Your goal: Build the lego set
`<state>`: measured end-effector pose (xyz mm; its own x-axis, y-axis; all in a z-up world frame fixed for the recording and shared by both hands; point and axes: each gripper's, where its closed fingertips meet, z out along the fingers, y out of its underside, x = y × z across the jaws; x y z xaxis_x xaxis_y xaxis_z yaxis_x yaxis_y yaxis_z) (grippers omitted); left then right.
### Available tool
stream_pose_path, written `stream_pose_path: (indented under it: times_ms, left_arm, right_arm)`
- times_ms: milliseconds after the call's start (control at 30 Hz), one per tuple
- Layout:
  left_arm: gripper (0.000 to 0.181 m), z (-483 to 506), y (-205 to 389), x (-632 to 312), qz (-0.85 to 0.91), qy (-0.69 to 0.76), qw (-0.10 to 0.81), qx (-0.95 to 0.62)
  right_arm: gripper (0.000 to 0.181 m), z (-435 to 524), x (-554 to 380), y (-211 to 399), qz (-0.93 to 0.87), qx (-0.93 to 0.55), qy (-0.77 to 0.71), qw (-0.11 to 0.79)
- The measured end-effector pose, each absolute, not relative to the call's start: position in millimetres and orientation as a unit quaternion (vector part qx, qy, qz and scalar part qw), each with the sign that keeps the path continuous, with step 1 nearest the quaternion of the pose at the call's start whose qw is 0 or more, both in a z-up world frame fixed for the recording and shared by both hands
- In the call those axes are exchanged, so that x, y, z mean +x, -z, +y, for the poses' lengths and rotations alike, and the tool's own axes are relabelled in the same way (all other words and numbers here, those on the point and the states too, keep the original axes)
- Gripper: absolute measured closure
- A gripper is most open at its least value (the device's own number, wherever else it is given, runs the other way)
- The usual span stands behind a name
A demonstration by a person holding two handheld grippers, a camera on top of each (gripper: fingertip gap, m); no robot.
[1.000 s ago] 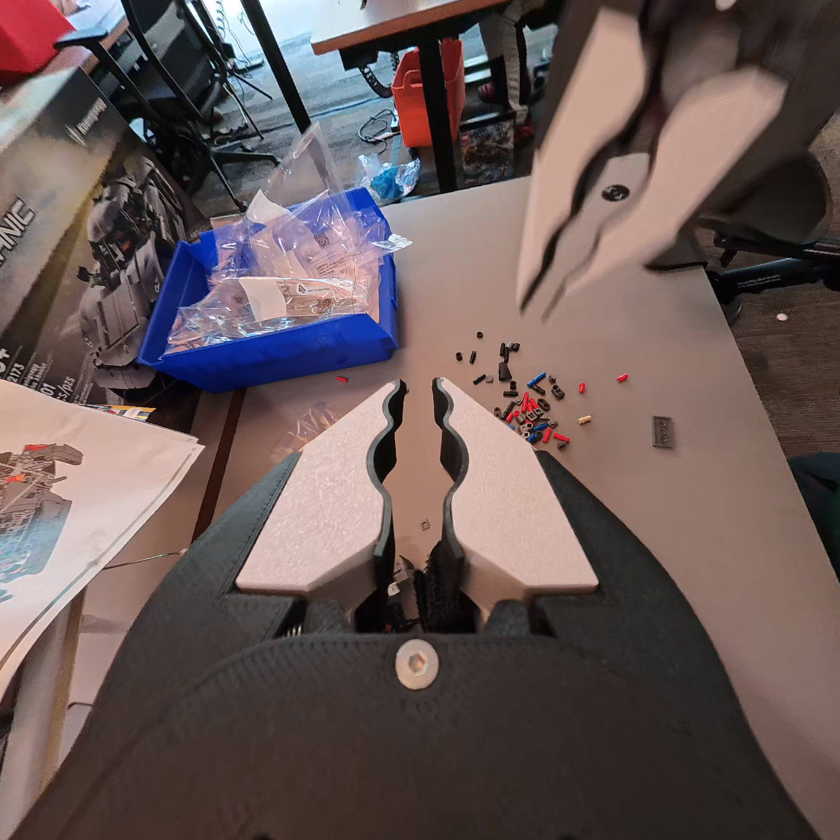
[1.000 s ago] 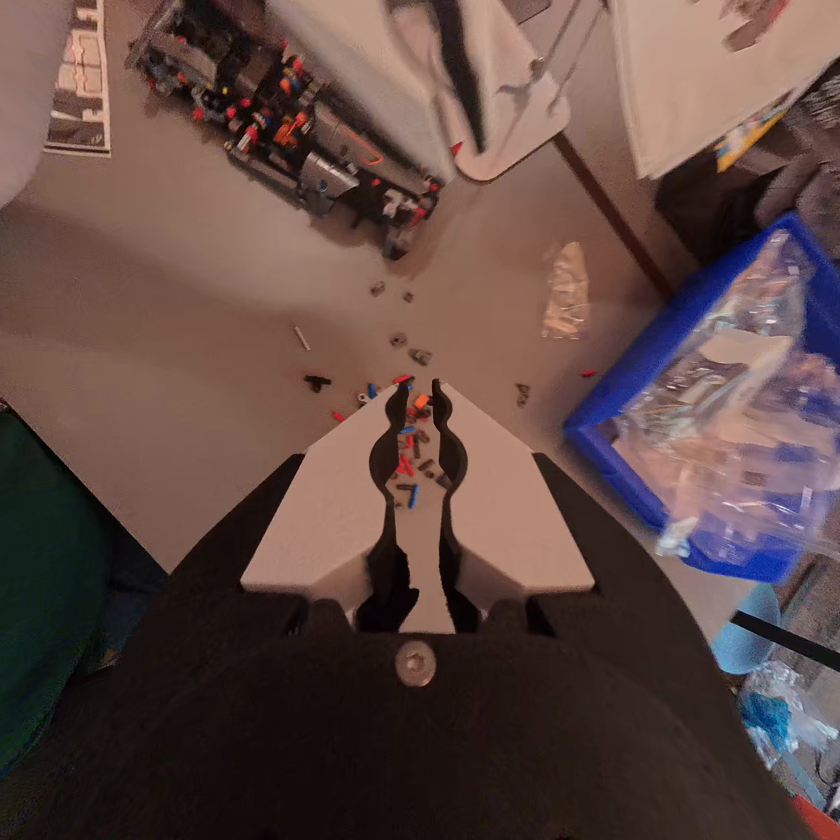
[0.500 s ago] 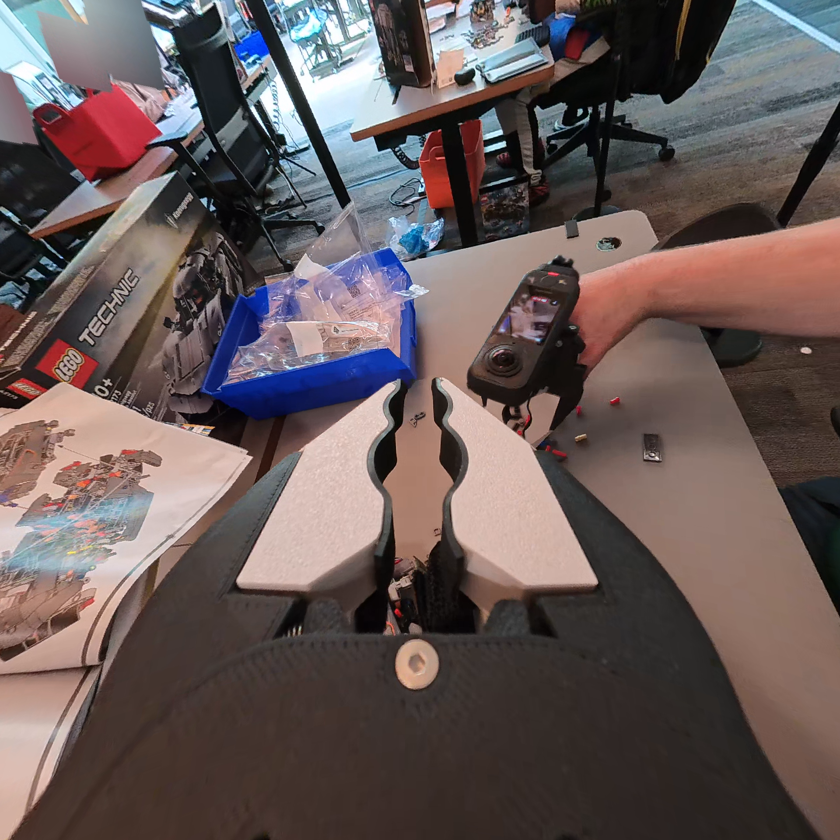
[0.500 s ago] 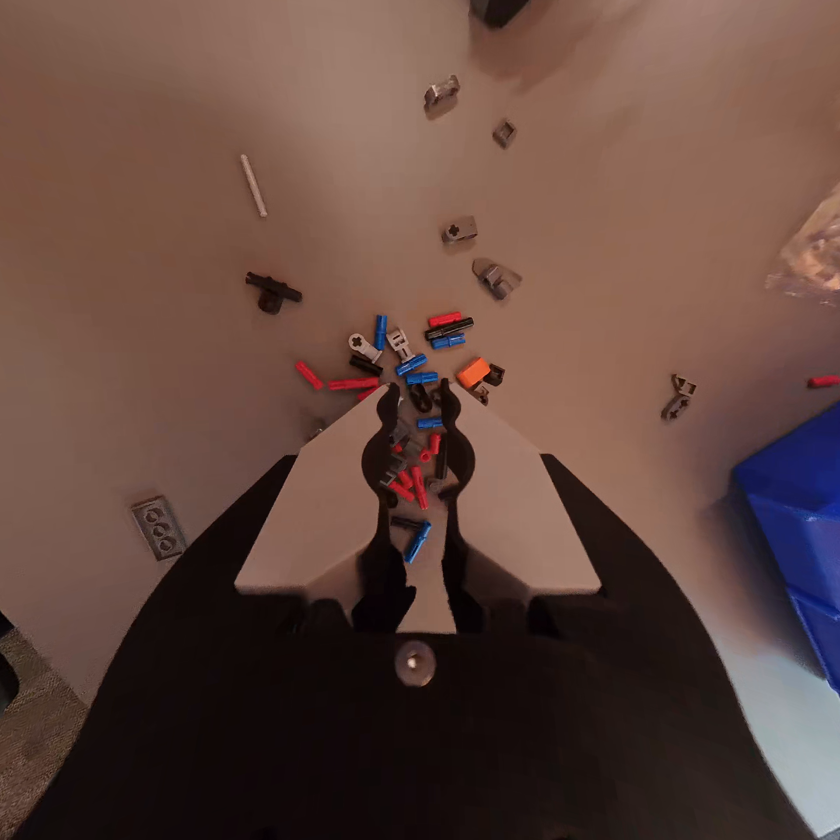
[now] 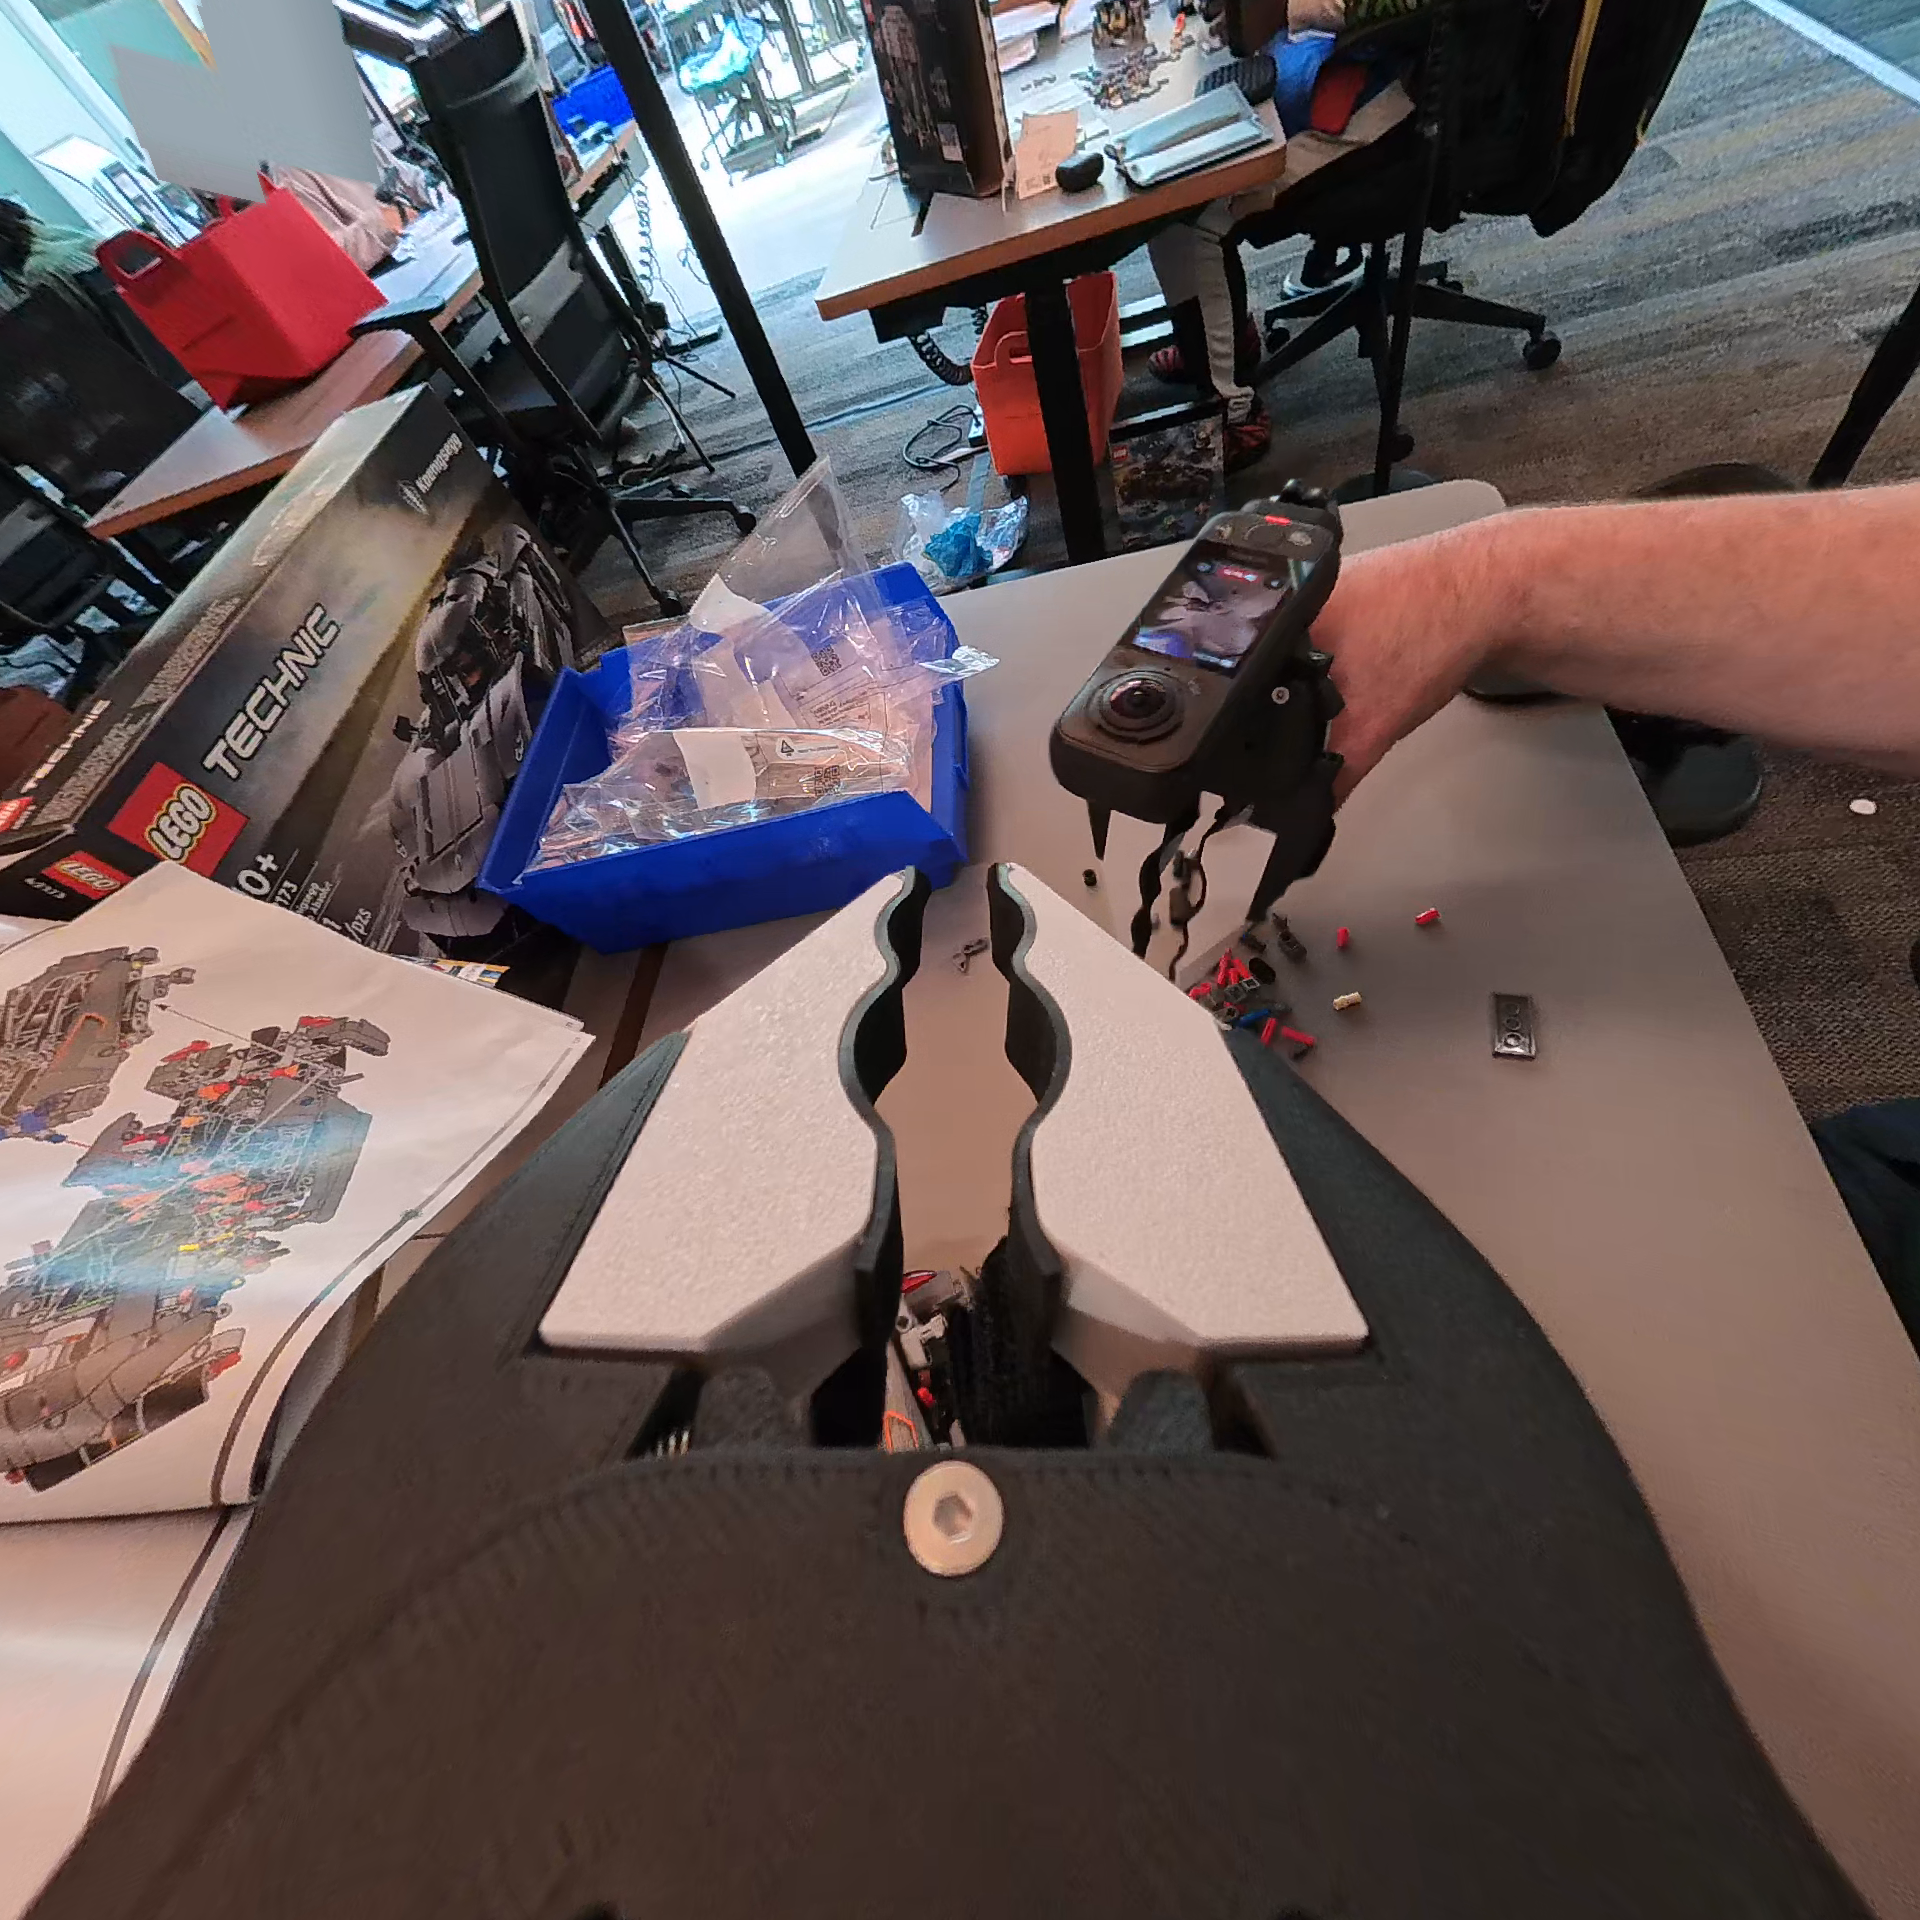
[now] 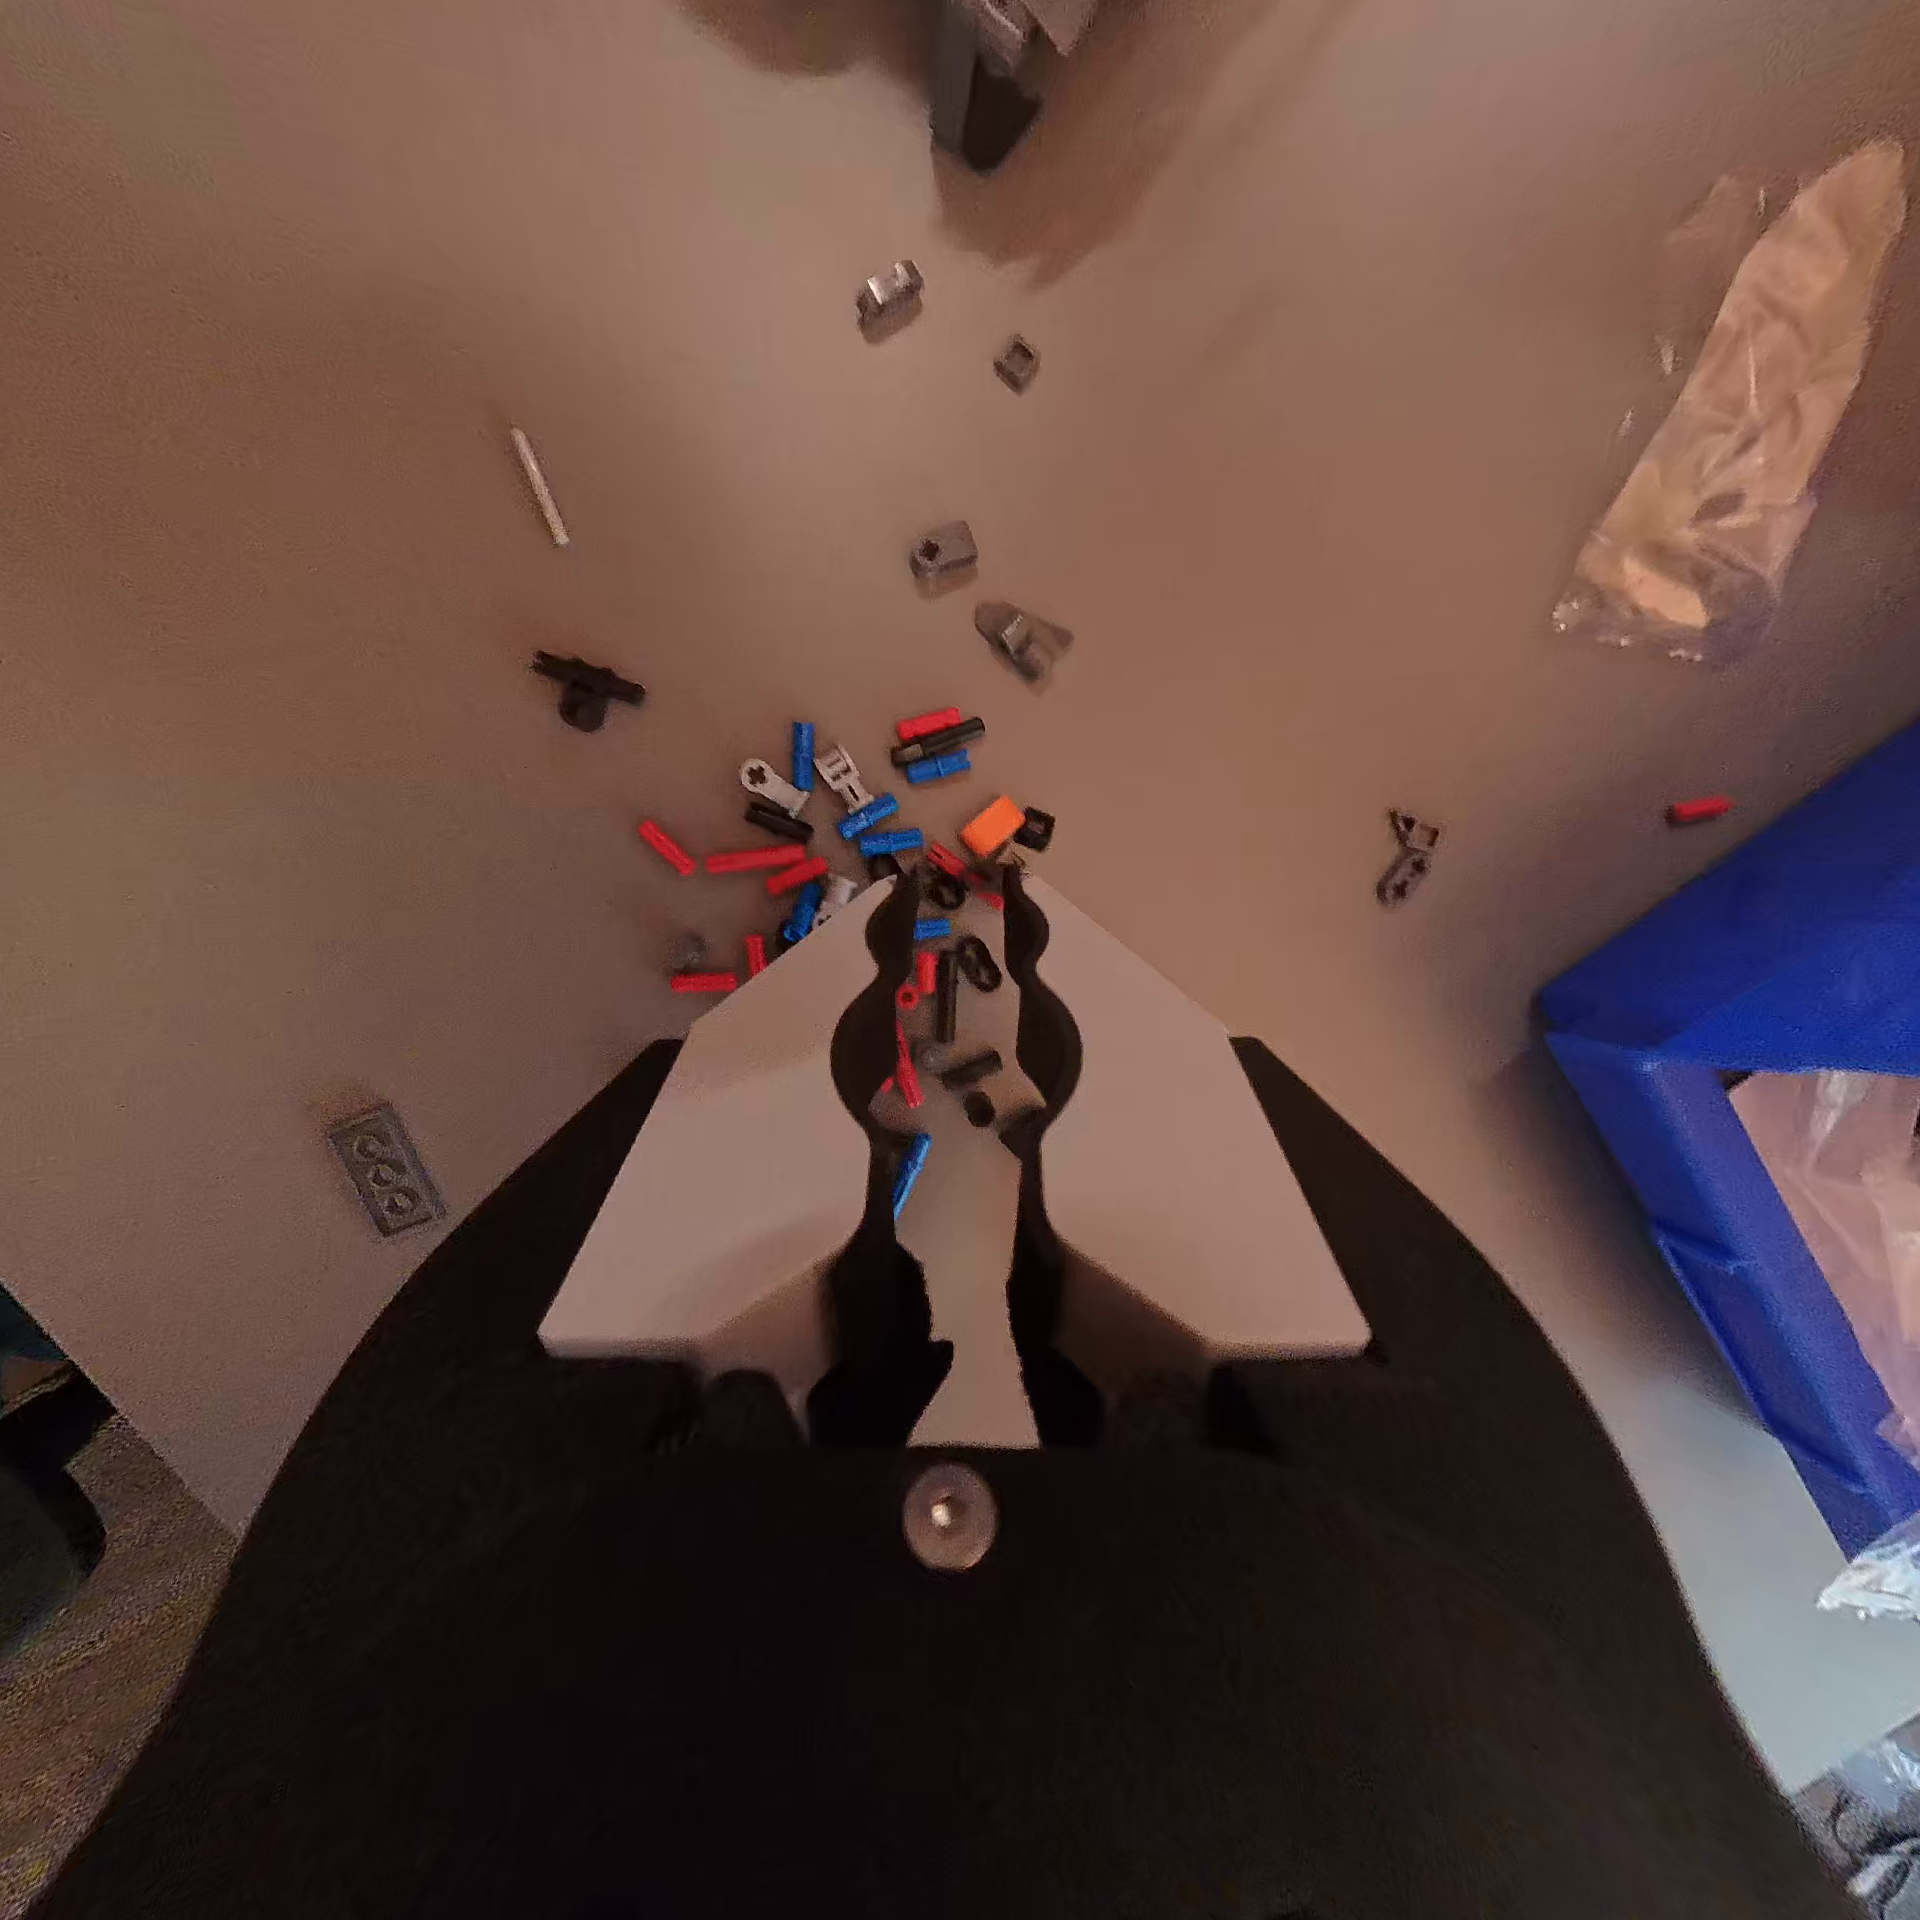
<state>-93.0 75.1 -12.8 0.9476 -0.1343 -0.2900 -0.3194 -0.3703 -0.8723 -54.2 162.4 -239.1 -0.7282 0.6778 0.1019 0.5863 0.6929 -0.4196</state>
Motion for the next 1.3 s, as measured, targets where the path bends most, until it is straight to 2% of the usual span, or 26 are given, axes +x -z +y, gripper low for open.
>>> stream_pose_path:
  times_ms: [33,167,267,333,467,567,700,800,900,1100,1300]
  left_arm:
    - [0.170,74.3,12.7,-93.7,0.136,-0.087,0.543,-0.824]
    - [0.165,64.1,23.7,-102.1,0.116,-0.093,0.529,-0.836]
    - [0.157,41.9,51.6,-122.0,0.096,-0.110,0.475,-0.868]
    - [0.148,18.5,70.1,-144.3,0.075,-0.139,0.432,-0.888]
    - [0.131,-15.7,110.0,-166.4,0.038,-0.107,0.388,-0.915]
    - [0.107,-15.3,143.6,-178.4,0.008,-0.078,0.372,-0.925]
    - [0.092,-2.0,188.4,-190.7,-0.019,-0.055,0.338,-0.939]
    - [0.090,2.9,220.0,-200.1,-0.034,-0.045,0.294,-0.954]
    - [0.094,7.8,235.4,-206.6,-0.052,-0.032,0.278,-0.959]
    - [0.109,10.7,252.0,-212.9,-0.065,-0.023,0.254,-0.965]
    - [0.111,11.3,249.7,-214.2,-0.066,-0.015,0.250,-0.966]
  right_arm:
    - [0.166,156.4,-55.0,237.4,-0.912,-0.341,-0.190,0.126]
    - [0.163,134.5,-62.0,227.3,-0.909,-0.324,-0.222,0.139]
    - [0.164,116.6,-65.9,218.2,-0.902,-0.312,-0.262,0.143]
    - [0.165,107.6,-65.9,216.4,-0.899,-0.305,-0.279,0.141]
    - [0.166,92.2,-59.4,217.0,-0.897,-0.291,-0.304,0.135]
    - [0.166,83.8,-53.8,218.2,-0.892,-0.288,-0.327,0.125]
    - [0.167,80.8,-48.0,219.6,-0.885,-0.292,-0.345,0.115]
    - [0.168,80.0,-43.5,218.0,-0.882,-0.290,-0.355,0.112]
    - [0.169,81.6,-41.3,217.1,-0.880,-0.289,-0.360,0.111]
    - [0.170,84.0,-40.0,220.9,-0.877,-0.289,-0.370,0.104]
    - [0.171,83.0,-42.1,221.9,-0.872,-0.287,-0.383,0.100]
